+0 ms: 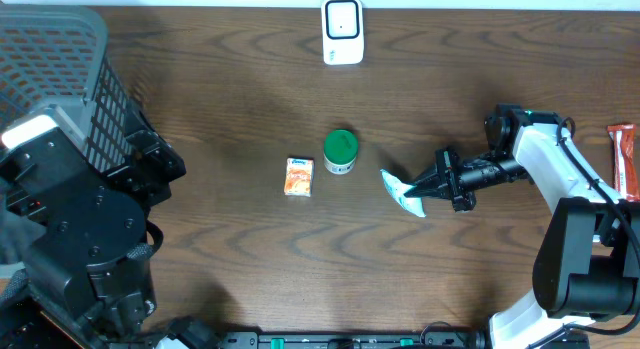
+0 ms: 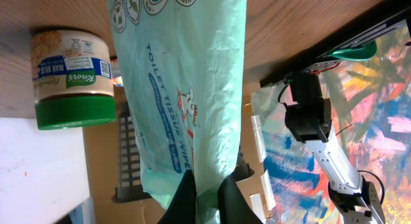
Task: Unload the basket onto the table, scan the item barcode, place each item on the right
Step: 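Lift the wipes pack and pull it right with the right gripper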
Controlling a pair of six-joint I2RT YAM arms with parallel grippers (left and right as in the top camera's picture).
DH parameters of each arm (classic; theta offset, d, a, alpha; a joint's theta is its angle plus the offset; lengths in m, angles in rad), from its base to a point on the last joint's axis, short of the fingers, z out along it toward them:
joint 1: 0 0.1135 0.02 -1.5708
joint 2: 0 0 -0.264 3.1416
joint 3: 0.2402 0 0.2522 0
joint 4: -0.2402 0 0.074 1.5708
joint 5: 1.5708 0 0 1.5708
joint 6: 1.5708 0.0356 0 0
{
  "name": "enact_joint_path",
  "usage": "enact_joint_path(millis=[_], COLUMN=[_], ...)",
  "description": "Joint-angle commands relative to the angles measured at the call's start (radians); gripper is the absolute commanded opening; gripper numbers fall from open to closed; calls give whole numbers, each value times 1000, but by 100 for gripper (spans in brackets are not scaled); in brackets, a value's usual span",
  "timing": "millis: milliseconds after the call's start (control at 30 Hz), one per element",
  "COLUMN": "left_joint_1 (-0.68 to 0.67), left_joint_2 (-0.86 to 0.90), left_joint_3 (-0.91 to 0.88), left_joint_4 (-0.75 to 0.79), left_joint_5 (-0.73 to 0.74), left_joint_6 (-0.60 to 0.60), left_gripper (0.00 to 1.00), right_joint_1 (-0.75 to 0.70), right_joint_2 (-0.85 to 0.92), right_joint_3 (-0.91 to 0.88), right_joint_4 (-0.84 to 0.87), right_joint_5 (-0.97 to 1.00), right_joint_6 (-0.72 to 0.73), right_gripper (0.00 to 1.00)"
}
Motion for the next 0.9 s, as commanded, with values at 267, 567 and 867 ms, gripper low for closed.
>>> enact_joint_path(millis=[267,567,867], left_joint_1=[3,3,3], left_joint_2=[2,2,2], left_joint_3=[-1,-1,-1], left_joint_4=[0,0,0], left_joint_5=[-24,-24,-24], left_joint_6=[-1,-1,-1], left_gripper=[98,98,98], right_joint_1=[2,2,-25], right_joint_2=[-16,-16,-16], right_joint_3=[10,10,10], right_joint_4=[-40,-41,32], right_joint_5=[-190,-385,-457], right_joint_6=[-184,-350,-349], right_gripper=[1,1,1])
